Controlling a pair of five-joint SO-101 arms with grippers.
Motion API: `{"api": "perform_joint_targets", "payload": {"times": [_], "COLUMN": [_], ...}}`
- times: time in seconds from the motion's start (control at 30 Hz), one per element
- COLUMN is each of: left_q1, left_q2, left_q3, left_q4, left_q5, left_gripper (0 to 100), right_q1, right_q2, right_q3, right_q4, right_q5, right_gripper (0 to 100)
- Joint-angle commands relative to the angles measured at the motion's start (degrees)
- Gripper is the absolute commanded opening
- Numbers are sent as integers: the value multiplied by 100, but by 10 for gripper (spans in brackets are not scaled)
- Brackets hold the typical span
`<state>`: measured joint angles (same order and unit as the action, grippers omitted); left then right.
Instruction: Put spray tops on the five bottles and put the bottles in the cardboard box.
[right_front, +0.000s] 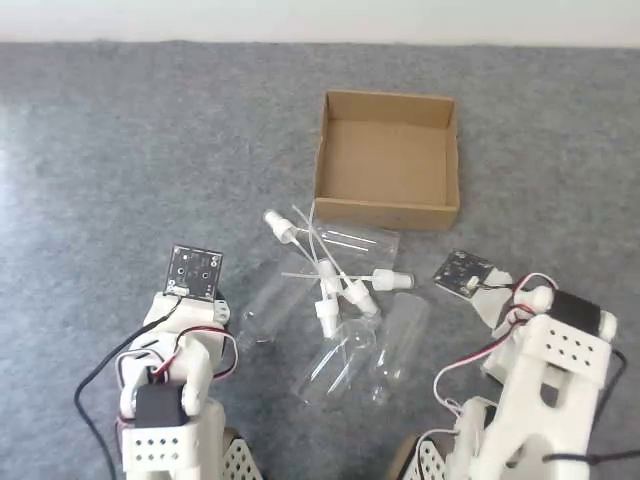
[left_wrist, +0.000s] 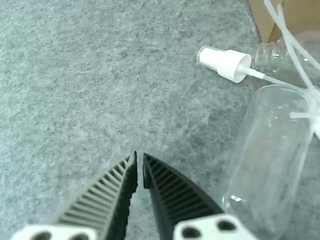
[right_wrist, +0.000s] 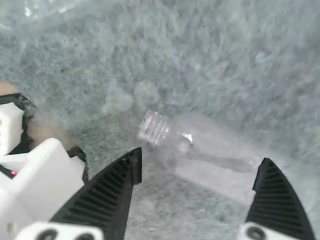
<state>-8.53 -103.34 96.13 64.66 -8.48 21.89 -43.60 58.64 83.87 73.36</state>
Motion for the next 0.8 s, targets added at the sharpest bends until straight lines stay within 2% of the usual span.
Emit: {"api": "perform_joint_targets", "payload": {"times": [0.0,0.23,0.53,0.77], "left_q1": [-18,-26,-26,-18], "left_q2": [-105,-105,-105,-105], "left_q3": [-57,-57,-57,-57], "left_q4": [-167,-167,-167,-167], "left_q5": [-62,-62,-62,-62], "left_gripper": [19,19,19,19], "right_q1": [119,127,136,637], "right_q2": [295,998,2158,2554], "right_q3": [-360,-343,-343,-378], "right_q4": [-242,-699,-2387,-3459], "right_q5": [70,905,932,923], "right_gripper": [326,327,325,325]}}
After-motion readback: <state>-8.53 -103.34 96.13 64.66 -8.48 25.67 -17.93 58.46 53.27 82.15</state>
